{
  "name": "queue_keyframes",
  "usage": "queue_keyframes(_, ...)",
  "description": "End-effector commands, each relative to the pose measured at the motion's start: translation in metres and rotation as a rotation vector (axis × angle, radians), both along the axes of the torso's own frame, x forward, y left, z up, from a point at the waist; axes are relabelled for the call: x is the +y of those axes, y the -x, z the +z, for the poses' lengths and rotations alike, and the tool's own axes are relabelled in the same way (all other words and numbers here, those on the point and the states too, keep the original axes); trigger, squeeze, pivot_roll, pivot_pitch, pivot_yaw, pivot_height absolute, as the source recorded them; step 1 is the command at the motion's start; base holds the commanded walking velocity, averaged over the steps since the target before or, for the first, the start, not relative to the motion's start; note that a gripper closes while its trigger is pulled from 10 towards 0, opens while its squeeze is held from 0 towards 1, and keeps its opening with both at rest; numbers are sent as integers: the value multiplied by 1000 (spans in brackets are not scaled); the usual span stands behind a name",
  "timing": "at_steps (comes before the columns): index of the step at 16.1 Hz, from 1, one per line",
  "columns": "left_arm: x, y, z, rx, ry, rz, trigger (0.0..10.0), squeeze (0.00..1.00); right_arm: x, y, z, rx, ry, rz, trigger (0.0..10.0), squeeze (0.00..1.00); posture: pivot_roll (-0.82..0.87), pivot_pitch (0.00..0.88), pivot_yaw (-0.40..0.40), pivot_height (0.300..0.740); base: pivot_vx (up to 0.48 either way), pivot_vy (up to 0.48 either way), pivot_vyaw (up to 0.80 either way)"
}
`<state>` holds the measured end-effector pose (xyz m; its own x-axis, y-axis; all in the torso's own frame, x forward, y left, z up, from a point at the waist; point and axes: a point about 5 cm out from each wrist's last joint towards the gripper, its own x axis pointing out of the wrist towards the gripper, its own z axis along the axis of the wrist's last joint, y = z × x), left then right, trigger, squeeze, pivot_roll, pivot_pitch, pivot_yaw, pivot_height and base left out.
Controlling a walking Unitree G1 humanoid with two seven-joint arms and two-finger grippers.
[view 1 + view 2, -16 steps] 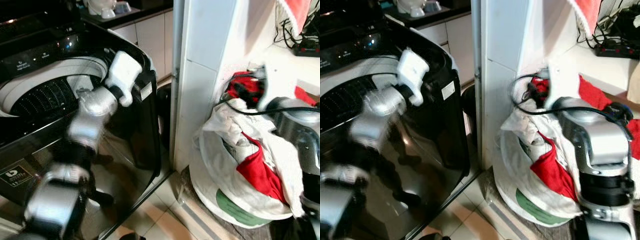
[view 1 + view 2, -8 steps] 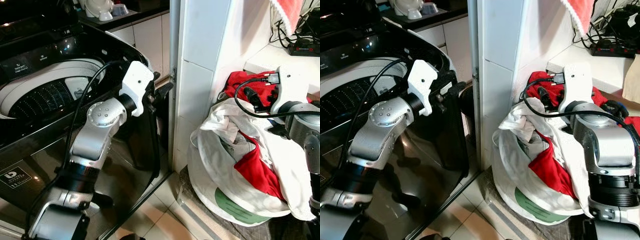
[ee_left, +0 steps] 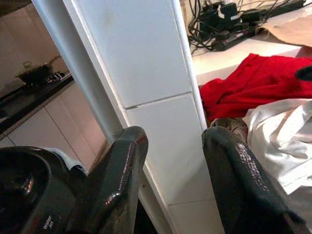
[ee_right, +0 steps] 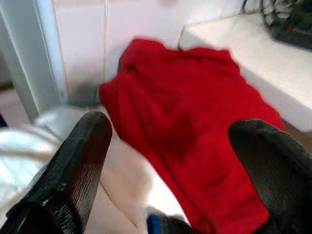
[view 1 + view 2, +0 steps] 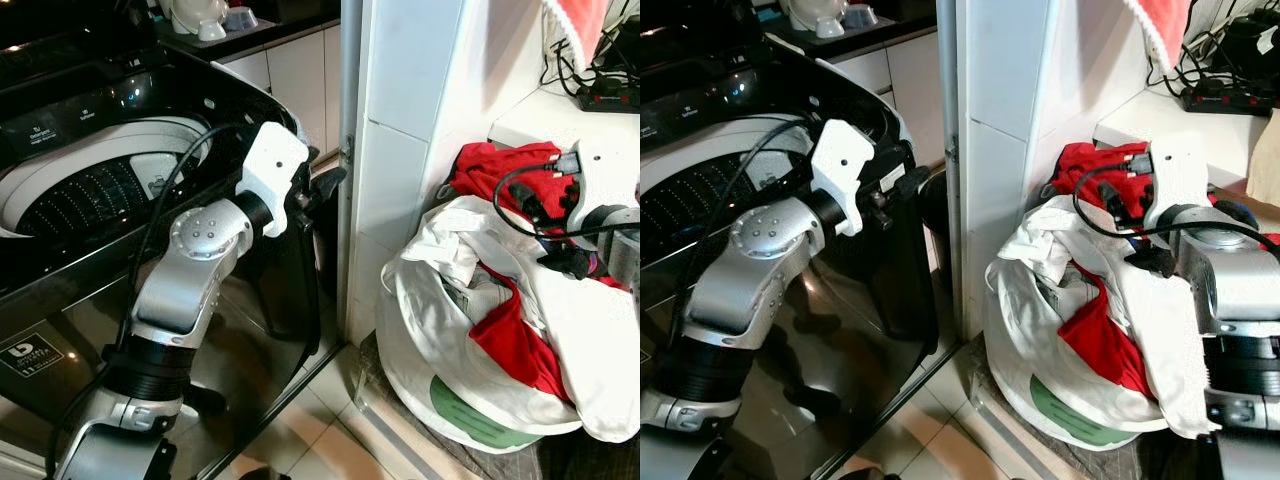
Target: Clothes washing
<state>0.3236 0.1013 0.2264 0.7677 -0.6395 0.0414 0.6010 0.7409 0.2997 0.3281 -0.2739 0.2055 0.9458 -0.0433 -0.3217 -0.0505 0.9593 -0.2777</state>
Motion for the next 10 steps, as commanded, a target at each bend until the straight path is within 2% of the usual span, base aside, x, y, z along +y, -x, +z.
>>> queue_keyframes(1, 2, 3, 1, -6, -25, 1, 10000, 0, -2, -5, 4, -5, 24, 15, 10000, 1000, -94, 0, 61, 740, 0, 0, 0)
queue_keyframes(4, 5, 10, 4, -4, -23, -7, 10000, 0, -17, -9, -3, 51, 71, -31, 10000, 1000, -91, 0, 65, 740, 0, 0, 0)
queue_keyframes(5, 4, 14, 4, 3, -28, -29, 10000, 0, -22, -9, -6, 70, 118, -52, 10000, 1000, -87, 0, 63, 740, 0, 0, 0)
queue_keyframes(7, 2, 17, 2, 15, -31, -48, 10000, 0, -25, -12, -11, 78, 141, -50, 10000, 1000, -83, 0, 62, 740, 0, 0, 0)
queue_keyframes(10, -2, 25, 1, 24, -51, -101, 10000, 0, -39, -8, -22, 171, 245, -135, 10000, 1000, -70, 0, 49, 740, 0, 0, 0)
